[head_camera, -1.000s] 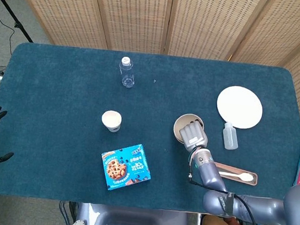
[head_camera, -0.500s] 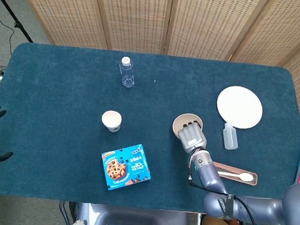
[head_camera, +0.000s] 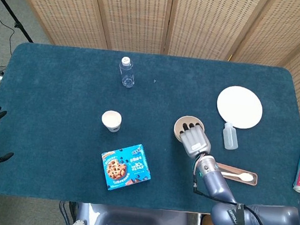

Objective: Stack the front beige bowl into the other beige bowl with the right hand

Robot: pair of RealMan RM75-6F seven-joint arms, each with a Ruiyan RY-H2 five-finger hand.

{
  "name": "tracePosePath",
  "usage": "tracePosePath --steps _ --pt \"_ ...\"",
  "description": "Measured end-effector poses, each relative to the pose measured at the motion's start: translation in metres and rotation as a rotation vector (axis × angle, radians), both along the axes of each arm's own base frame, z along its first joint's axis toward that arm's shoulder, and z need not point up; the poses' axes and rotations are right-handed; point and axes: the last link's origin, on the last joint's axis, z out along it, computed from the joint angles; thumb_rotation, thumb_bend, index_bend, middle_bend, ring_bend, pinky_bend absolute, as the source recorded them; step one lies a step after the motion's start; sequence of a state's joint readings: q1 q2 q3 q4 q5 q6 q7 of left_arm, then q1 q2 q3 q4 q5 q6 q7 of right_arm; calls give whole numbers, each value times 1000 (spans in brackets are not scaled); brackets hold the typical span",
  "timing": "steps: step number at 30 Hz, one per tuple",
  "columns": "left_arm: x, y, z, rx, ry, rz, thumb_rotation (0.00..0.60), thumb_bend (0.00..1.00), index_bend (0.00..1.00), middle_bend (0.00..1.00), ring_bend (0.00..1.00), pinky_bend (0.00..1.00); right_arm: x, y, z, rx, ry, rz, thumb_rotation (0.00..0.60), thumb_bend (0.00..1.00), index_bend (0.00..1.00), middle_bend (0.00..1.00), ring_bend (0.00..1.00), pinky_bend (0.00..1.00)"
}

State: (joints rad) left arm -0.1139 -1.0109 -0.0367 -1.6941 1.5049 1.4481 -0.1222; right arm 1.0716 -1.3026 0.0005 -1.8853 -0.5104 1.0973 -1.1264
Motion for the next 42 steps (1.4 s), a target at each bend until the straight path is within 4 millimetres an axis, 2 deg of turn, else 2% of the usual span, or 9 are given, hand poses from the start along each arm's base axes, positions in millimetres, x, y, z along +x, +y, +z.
tracePosePath --steps 2,4,6,8,13,20,26,32,42 --pt "0 0 0 1 1 0 600 0 0 0 0 0 1 3 3 -2 -9 13 600 624 247 81 100 219" --pt "0 -1 1 4 -1 0 600 0 0 0 0 0 -1 7 7 -12 -22 23 600 624 133 14 8 59" --pt "0 -1 1 5 -2 0 600 0 0 0 0 0 -4 11 13 -27 -42 36 600 624 39 0 0 4" --pt "0 -1 1 4 -3 0 600 0 0 0 0 0 -8 15 18 -39 -69 49 600 624 0 0 0 0" --pt "1 -2 0 0 1 -5 600 0 0 0 0 0 -24 26 29 -58 -138 70 600 624 0 0 0 0" --pt "2 -2 -2 -4 8 -8 600 0 0 0 0 0 -74 38 40 -71 -164 63 600 624 0 0 0 0" --pt "2 -1 -2 -1 10 -4 600 0 0 0 0 0 -105 42 41 -70 -149 30 600 623 0 0 0 0" --pt "2 -1 -5 -8 17 -3 600 0 0 0 0 0 -120 45 32 -55 -156 20 600 624 0 0 0 0" --pt "1 -1 -3 -1 13 -1 600 0 0 0 0 0 -127 52 15 -34 -173 37 600 624 0 0 0 0"
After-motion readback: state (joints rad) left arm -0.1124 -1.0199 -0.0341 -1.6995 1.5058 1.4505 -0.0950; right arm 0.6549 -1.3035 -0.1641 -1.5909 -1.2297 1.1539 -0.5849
